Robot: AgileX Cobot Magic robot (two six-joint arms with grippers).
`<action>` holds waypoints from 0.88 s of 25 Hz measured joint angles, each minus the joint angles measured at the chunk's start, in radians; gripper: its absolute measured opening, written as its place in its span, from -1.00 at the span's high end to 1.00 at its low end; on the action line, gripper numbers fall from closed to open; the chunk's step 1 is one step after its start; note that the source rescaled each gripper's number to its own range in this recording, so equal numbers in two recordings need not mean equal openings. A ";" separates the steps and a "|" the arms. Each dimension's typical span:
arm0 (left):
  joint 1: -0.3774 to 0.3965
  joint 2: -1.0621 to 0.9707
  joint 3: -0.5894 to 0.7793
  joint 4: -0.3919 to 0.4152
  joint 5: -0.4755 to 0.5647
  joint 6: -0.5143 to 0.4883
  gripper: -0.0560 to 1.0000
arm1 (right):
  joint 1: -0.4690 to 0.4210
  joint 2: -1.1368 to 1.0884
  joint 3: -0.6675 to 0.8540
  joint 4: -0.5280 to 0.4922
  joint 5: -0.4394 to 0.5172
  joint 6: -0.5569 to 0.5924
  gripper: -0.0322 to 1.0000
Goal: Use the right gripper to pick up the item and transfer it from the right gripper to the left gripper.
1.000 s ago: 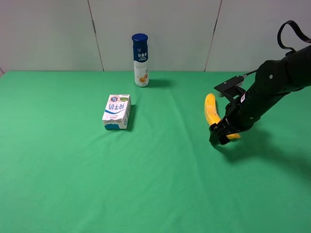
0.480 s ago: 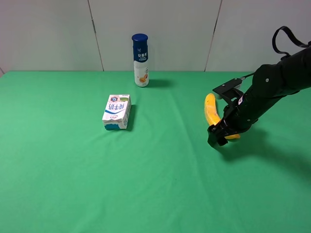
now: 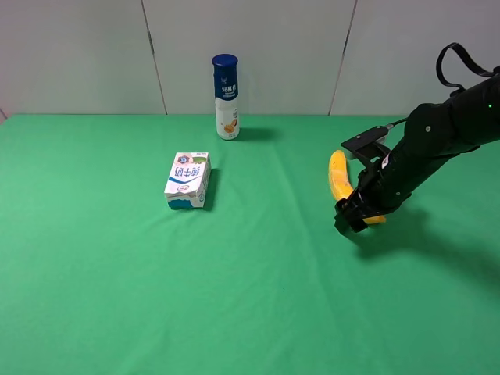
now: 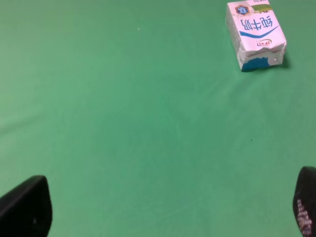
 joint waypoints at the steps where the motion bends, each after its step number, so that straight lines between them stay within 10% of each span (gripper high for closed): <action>1: 0.000 0.000 0.000 0.001 0.000 0.000 -0.92 | 0.001 0.001 0.000 0.001 0.000 0.000 -0.22; 9: 0.000 0.000 0.000 0.001 0.000 0.000 -0.92 | 0.003 0.002 0.000 0.000 -0.009 0.001 0.94; 22: 0.000 0.000 0.000 0.000 0.000 0.000 -0.92 | 0.003 0.001 0.000 -0.001 -0.010 0.001 0.92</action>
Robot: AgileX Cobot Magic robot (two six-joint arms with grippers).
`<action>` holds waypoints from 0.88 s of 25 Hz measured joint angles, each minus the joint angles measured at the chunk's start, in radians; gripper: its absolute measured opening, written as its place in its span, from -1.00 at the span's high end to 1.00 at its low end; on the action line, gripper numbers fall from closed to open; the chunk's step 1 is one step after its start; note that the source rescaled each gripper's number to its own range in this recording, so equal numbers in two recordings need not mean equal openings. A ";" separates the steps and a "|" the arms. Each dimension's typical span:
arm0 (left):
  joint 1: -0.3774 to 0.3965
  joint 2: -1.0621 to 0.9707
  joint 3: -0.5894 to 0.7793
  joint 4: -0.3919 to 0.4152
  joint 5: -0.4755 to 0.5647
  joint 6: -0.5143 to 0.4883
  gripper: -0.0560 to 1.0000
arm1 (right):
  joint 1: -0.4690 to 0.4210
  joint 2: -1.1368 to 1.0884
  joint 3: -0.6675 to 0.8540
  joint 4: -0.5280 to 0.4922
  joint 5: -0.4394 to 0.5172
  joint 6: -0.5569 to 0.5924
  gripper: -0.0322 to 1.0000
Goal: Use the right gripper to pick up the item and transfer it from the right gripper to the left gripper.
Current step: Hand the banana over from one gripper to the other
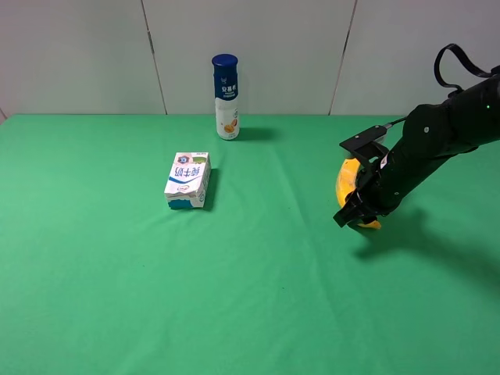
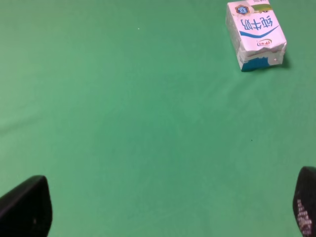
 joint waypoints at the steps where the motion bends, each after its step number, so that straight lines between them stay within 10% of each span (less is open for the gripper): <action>1: 0.000 0.000 0.000 0.000 0.000 0.000 -0.92 | 0.000 -0.002 0.000 -0.001 0.001 -0.001 0.92; 22: 0.000 0.000 0.000 0.000 0.000 0.000 -0.92 | 0.023 -0.348 0.001 -0.007 0.242 -0.001 0.92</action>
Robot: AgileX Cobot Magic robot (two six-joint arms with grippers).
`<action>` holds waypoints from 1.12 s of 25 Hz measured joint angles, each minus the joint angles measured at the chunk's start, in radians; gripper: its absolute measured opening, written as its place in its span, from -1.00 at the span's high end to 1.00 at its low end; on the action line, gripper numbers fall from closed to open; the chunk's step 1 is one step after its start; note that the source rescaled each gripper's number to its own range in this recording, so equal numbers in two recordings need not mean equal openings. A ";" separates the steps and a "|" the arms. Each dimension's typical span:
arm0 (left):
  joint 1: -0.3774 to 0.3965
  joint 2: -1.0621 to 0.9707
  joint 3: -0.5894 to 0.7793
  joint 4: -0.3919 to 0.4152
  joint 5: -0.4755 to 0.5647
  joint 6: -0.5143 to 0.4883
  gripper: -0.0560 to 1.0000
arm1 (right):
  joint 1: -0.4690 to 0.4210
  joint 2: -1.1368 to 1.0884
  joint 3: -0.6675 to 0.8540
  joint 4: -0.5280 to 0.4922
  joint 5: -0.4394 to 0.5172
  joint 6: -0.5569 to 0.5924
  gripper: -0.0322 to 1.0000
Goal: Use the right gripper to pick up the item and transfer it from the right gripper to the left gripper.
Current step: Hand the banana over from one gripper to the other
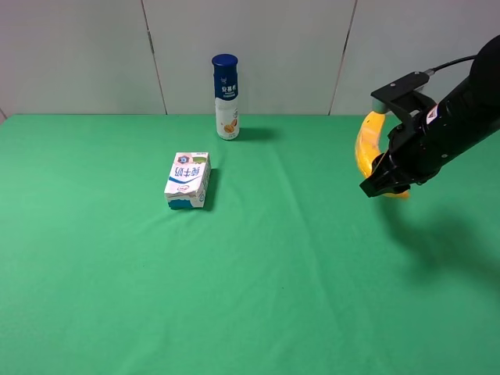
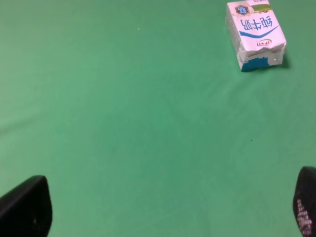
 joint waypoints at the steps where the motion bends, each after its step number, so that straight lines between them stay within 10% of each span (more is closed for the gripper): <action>1: 0.000 0.000 0.000 0.000 0.000 0.000 -0.92 | 0.016 -0.009 0.000 0.000 0.015 0.000 0.92; 15: 0.000 0.000 0.000 0.000 0.000 0.000 -0.92 | 0.281 -0.040 -0.107 0.005 0.288 0.034 0.92; 28: 0.000 0.000 0.000 -0.021 0.000 -0.015 -0.92 | 0.480 -0.040 -0.237 0.009 0.317 0.037 0.92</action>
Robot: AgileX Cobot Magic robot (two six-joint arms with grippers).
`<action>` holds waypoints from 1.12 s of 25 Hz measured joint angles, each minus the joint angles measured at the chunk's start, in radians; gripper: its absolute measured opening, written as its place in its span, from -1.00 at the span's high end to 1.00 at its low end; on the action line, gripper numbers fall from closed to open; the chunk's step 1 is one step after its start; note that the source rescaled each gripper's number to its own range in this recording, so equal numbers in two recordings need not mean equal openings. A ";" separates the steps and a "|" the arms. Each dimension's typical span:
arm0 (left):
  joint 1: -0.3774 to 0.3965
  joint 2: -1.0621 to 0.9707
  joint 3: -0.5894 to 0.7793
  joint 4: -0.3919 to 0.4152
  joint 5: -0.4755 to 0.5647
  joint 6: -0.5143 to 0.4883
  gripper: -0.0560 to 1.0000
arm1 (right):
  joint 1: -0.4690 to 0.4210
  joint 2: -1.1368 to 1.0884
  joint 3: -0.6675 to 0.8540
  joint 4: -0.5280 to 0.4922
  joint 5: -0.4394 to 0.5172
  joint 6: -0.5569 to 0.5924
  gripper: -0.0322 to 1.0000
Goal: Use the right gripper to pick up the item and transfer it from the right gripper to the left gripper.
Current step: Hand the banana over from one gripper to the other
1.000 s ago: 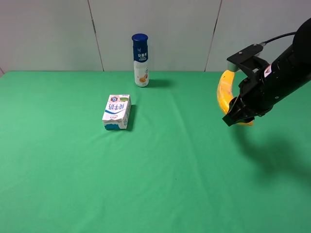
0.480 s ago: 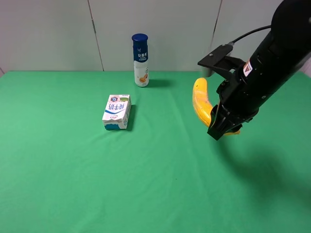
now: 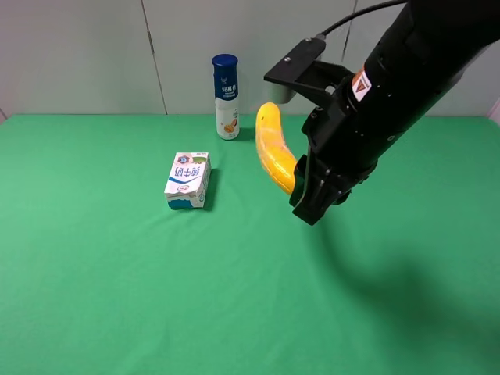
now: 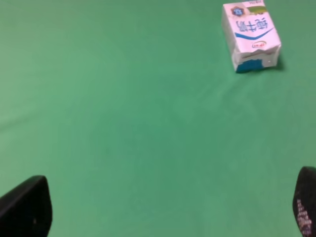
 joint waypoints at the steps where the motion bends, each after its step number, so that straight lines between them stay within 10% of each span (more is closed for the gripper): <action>1: 0.000 0.010 0.000 -0.010 0.000 -0.010 -0.92 | 0.013 0.000 -0.010 0.000 0.000 0.000 0.92; 16: 0.000 0.599 -0.054 -0.436 -0.312 -0.067 -0.87 | 0.054 0.000 -0.030 0.003 -0.004 -0.008 0.92; 28: 0.000 1.076 -0.055 -1.172 -0.477 0.502 -0.85 | 0.055 0.000 -0.030 0.001 -0.004 -0.037 0.92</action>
